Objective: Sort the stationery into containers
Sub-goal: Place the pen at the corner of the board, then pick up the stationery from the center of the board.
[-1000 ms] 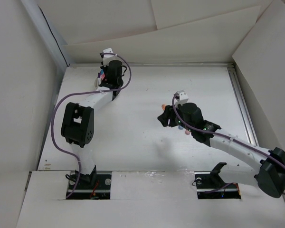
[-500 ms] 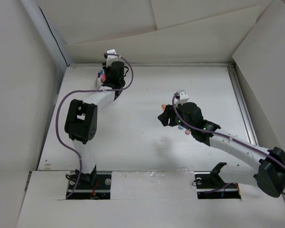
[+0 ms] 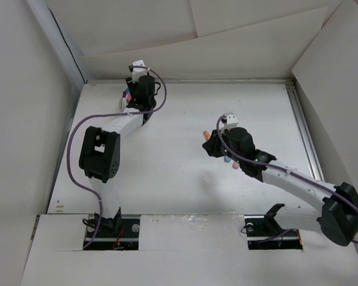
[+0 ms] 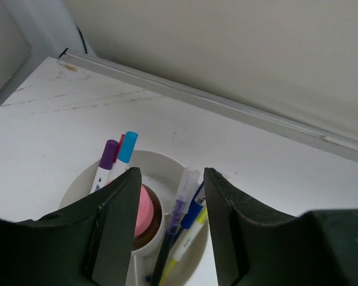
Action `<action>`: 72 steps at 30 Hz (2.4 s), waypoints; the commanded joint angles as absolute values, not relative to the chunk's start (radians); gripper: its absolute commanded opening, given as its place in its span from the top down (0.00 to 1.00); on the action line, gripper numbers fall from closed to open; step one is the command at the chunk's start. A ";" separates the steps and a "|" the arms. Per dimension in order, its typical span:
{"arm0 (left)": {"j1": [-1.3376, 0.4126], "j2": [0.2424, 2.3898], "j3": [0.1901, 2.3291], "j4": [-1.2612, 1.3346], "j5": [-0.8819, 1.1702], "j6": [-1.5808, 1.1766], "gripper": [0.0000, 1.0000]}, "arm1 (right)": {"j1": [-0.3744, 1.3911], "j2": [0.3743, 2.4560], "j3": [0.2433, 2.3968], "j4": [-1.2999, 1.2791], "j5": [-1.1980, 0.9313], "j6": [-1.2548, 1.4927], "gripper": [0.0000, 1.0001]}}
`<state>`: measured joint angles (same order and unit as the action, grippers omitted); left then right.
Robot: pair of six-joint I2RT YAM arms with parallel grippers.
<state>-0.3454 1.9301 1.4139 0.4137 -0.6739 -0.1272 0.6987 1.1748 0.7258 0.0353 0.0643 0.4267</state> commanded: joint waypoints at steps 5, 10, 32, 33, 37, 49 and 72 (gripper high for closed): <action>-0.379 1.682 1.364 0.419 -0.525 -0.308 0.57 | 0.644 1.241 0.745 0.058 0.118 0.445 0.99; -0.397 1.543 1.114 0.534 -0.261 -0.544 0.61 | 0.580 1.348 0.778 0.003 0.140 0.468 0.73; -0.488 1.378 0.660 0.698 0.156 -0.661 0.61 | 0.522 1.742 1.011 -0.098 0.213 0.468 0.31; -0.488 1.378 0.660 0.698 0.170 -0.661 0.61 | 0.511 1.755 1.022 -0.109 0.213 0.468 0.31; -0.488 1.378 0.650 0.707 0.183 -0.661 0.61 | 0.511 1.819 1.066 -0.127 0.213 0.468 0.42; -0.465 1.543 0.727 0.730 0.408 -0.713 0.58 | 0.529 1.836 1.088 -0.127 0.223 0.437 0.85; -0.465 1.713 0.851 0.644 0.400 -0.732 0.53 | 0.687 1.620 1.049 -0.044 -0.078 0.391 0.95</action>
